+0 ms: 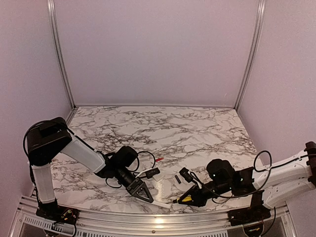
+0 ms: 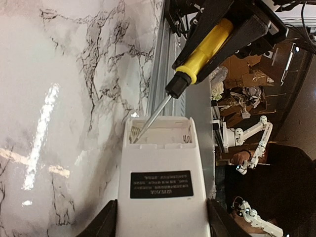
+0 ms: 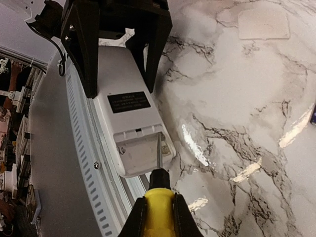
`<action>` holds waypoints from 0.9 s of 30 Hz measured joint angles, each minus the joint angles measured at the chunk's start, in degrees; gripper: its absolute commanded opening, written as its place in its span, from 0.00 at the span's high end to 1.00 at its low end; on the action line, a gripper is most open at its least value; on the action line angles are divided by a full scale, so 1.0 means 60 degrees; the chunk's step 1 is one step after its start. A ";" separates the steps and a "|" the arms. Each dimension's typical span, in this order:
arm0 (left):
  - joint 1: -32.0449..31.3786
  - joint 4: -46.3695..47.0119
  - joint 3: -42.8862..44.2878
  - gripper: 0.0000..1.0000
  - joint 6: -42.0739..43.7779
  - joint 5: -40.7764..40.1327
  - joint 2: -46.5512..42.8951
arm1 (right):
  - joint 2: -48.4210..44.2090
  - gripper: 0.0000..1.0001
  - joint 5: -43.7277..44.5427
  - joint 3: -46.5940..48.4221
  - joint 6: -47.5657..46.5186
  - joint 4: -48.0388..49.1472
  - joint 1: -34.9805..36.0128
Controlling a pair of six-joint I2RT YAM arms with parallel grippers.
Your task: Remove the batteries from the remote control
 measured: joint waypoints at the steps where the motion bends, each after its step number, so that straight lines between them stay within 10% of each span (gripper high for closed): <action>1: -0.0004 -0.0015 0.0015 1.00 0.0084 -0.0153 -0.0091 | -0.0178 1.00 0.0142 0.0069 -0.0062 -0.0284 0.0000; 27: 0.0062 -0.3031 0.0026 1.00 0.3745 -0.3971 -0.3730 | -0.2925 1.00 0.1851 0.2535 -0.1104 -0.4317 -0.1111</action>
